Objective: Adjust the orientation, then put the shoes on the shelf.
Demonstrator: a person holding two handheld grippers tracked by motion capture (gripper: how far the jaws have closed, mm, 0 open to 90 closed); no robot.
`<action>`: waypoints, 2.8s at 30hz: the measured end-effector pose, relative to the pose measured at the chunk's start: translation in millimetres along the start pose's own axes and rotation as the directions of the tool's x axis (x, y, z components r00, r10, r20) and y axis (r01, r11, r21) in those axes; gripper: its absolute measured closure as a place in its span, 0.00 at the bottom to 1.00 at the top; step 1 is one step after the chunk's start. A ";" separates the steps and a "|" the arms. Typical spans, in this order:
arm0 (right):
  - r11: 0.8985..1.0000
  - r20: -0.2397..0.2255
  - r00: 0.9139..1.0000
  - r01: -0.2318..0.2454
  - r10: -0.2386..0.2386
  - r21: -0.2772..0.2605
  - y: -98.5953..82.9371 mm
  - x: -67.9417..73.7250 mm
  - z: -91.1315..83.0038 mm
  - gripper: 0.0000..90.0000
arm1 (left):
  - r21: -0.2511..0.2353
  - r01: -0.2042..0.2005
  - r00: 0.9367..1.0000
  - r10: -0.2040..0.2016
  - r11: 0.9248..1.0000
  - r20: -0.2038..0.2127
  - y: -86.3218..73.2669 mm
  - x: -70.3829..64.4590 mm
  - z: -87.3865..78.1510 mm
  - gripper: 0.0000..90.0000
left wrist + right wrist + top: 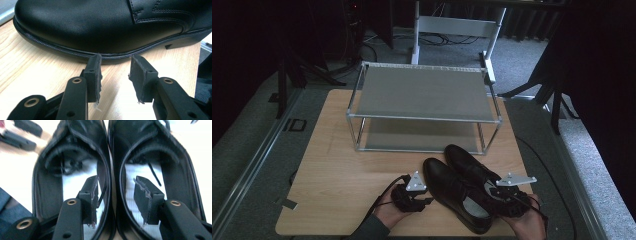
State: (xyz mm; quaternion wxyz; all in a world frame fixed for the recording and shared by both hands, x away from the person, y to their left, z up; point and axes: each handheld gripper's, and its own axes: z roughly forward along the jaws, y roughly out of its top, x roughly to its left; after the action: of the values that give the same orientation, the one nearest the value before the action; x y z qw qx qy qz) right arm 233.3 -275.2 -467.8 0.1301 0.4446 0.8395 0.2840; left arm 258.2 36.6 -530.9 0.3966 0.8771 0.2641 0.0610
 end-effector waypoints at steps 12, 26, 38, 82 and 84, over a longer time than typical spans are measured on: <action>0.991 0.009 1.000 0.013 -0.015 0.136 1.4 -0.9 11.7 0.57 | 0.010 -0.009 1.000 0.009 1.000 0.012 0.7 -3.5 3.8 0.68; 0.975 -0.049 0.999 -0.009 0.020 0.221 3.4 -3.0 21.4 0.81 | 0.013 -0.016 1.000 0.015 1.000 0.027 1.3 -9.1 6.7 0.68; 0.988 -0.093 0.991 -0.082 0.094 0.128 -0.2 -14.1 18.5 0.89 | 0.026 -0.038 0.998 0.036 0.999 0.052 4.4 -16.7 13.9 0.68; 0.994 -0.122 0.988 -0.104 0.099 -0.033 37.8 -11.3 -0.5 0.89 | -0.050 0.008 1.000 -0.009 0.999 -0.011 7.9 -1.8 -10.4 0.68; 0.993 -0.114 0.988 -0.106 0.100 -0.046 44.7 -9.3 2.1 0.89 | -0.054 0.015 1.000 -0.016 0.998 -0.019 7.8 1.4 -12.2 0.68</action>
State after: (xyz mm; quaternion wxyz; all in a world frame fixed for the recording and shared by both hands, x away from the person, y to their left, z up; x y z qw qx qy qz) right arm 269.6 -262.2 -443.3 0.0798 0.4673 0.8137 0.3363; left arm 258.7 41.1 -517.1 0.4179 0.8634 0.2729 0.0736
